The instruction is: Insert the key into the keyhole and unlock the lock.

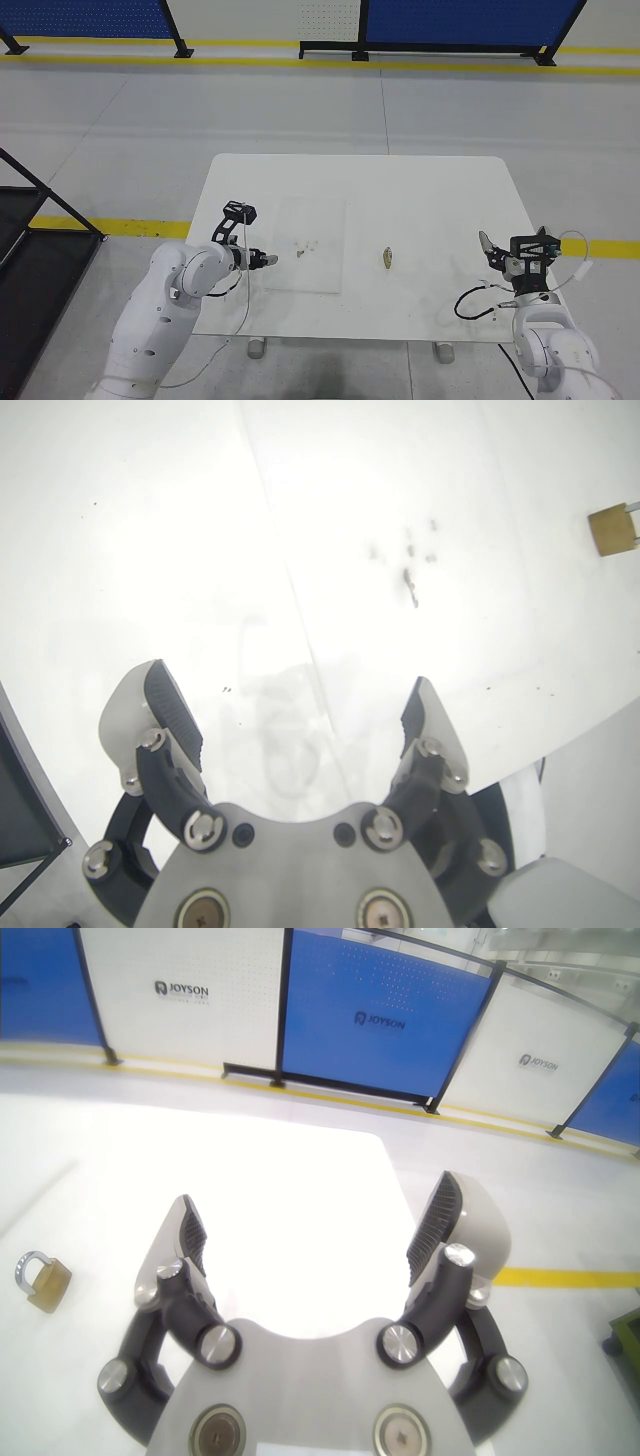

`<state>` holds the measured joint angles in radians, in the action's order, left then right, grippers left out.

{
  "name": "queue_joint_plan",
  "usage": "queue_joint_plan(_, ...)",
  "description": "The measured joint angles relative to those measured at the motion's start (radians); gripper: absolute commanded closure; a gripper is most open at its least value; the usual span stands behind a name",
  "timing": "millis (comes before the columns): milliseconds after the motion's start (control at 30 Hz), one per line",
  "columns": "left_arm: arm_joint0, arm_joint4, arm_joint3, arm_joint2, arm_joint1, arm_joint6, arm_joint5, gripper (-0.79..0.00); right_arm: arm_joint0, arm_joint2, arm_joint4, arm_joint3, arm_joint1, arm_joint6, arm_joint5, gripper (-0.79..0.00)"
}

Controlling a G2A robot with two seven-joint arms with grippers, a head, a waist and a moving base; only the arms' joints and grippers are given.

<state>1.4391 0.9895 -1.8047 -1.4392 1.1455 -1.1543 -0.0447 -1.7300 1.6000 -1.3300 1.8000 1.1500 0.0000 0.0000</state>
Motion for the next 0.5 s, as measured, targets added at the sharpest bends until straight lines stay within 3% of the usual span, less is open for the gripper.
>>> queue_joint_plan(500, -0.011, -0.027, 0.005, 0.050, -0.001, 0.007, 0.012, -0.785, 0.000, 0.000, 0.000, 0.000, 0.000, 0.000, 0.000, -0.785)
